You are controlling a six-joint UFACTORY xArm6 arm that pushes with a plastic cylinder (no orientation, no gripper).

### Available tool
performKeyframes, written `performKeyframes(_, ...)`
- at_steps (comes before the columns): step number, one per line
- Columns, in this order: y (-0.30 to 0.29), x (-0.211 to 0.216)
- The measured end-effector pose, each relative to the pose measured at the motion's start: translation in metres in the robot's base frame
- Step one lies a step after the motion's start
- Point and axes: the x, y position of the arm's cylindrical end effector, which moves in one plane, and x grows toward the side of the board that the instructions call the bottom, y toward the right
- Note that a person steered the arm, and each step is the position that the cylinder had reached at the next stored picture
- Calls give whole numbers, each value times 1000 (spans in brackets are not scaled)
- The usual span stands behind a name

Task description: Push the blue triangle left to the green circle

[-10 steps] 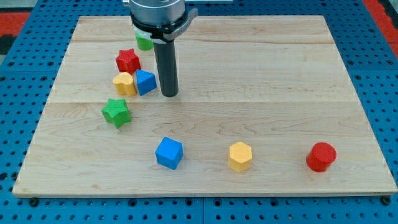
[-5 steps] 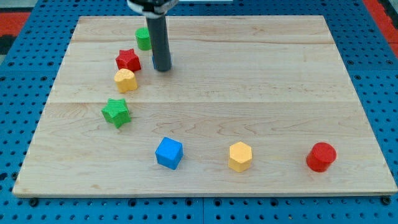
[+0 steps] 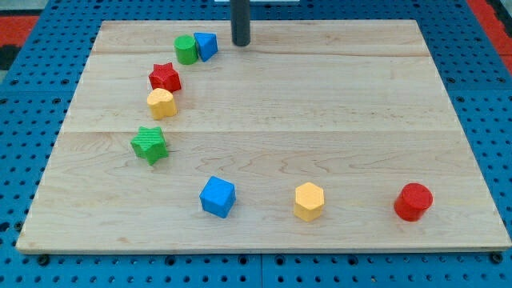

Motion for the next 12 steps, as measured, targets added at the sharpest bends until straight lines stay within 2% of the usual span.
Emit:
performKeyframes(1, -17, 29)
performKeyframes(2, -53, -7)
performKeyframes(3, -54, -35)
performKeyframes(5, 26, -61)
performKeyframes(6, -7, -83)
performKeyframes(8, -76, -85)
performKeyframes(10, -20, -74)
performKeyframes(11, -58, -74)
performKeyframes(12, -136, -75)
